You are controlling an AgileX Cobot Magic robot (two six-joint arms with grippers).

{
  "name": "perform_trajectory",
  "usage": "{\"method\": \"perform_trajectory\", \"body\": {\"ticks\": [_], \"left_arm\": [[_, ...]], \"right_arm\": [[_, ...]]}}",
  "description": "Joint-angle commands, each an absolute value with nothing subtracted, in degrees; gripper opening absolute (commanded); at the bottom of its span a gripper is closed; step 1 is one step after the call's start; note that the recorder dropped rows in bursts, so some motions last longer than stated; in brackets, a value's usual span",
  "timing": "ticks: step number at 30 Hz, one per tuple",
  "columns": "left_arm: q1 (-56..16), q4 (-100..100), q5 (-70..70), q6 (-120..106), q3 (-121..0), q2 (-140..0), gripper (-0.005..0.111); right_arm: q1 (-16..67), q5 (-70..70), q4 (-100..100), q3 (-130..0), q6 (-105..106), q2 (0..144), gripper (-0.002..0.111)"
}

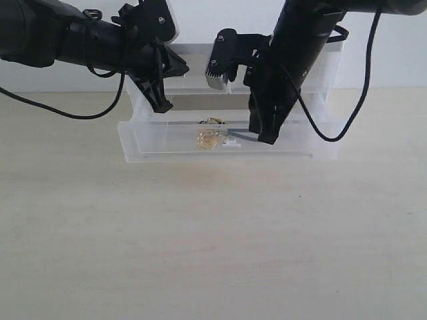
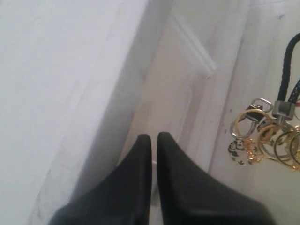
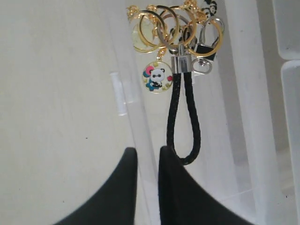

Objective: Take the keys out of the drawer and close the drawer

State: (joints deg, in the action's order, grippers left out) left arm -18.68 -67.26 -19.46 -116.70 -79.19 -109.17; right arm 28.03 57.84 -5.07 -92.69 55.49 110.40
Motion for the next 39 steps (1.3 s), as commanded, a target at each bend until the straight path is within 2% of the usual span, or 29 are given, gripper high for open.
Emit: {"method": "perform_trajectory", "body": {"ticks": [1,6,8,9,10,11,21,26,39], "left_arm": [[-17.89,-68.57,-13.08,-116.54,-80.20,-108.96,0.004],[-17.89,-68.57,-13.08,-116.54,-80.20,-108.96,0.004],[-17.89,-68.57,-13.08,-116.54,-80.20,-108.96,0.004],[-17.89,-68.57,-13.08,-116.54,-80.20,-108.96,0.004],[-17.89,-68.57,-13.08,-116.54,-80.20,-108.96,0.004],[-17.89,-68.57,-13.08,-116.54,-80.20,-108.96,0.004],[-17.89,-68.57,-13.07,-116.54,-80.20,-108.96,0.004],[-17.89,-68.57,-13.07,-116.54,-80.20,-108.96,0.004],[-17.89,-68.57,-13.07,-116.54,-80.20,-108.96,0.004]], "right_arm": [[27.95,63.75,-7.83,-91.96,54.49,109.07,0.000],[27.95,63.77,-12.39,-91.96,53.99,109.17,0.001],[27.95,63.22,-11.74,-91.96,53.28,109.17,0.018],[27.95,62.79,-10.89,-91.96,51.53,109.17,0.036],[27.95,62.61,-10.61,-91.96,50.96,109.17,0.047],[27.95,62.38,-10.06,-91.96,50.06,109.17,0.052],[27.95,61.53,-8.76,-92.21,46.68,105.36,0.052],[27.95,61.04,-7.87,-96.44,40.05,104.73,0.052],[27.95,56.46,-11.31,-108.18,30.55,116.18,0.052]]}}
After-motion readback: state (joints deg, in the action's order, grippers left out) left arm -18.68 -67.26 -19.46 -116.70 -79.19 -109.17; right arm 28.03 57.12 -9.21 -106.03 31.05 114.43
